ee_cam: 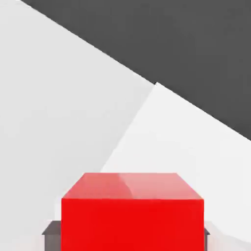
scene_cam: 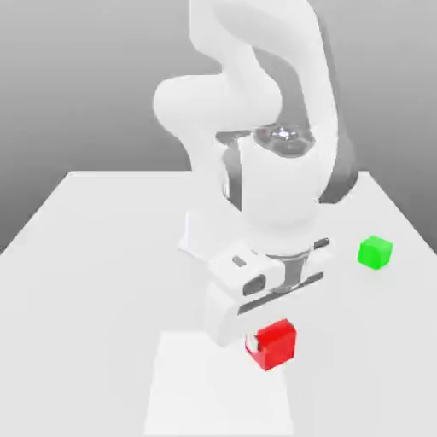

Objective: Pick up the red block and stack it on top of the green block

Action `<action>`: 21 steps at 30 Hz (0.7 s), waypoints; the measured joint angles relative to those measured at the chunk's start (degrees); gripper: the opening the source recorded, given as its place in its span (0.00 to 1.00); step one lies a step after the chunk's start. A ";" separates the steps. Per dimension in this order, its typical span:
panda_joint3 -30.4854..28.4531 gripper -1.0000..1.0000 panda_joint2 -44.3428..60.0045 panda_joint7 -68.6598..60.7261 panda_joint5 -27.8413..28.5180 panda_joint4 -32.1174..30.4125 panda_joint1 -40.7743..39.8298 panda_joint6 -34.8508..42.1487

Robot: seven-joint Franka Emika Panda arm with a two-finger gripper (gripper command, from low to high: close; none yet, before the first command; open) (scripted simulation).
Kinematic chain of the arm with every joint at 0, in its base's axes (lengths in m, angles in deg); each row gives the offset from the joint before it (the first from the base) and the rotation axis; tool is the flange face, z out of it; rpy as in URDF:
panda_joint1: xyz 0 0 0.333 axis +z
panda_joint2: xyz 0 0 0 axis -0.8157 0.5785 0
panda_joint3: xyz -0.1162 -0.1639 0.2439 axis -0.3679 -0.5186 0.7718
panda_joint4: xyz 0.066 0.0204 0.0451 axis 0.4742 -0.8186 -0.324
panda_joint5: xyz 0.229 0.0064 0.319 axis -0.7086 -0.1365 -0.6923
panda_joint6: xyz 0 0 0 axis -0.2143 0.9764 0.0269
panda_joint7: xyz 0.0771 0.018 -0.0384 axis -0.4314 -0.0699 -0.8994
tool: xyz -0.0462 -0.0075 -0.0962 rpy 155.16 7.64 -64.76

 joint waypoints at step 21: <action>22.42 0.00 -9.58 -27.22 -3.47 -10.36 36.94 -1.19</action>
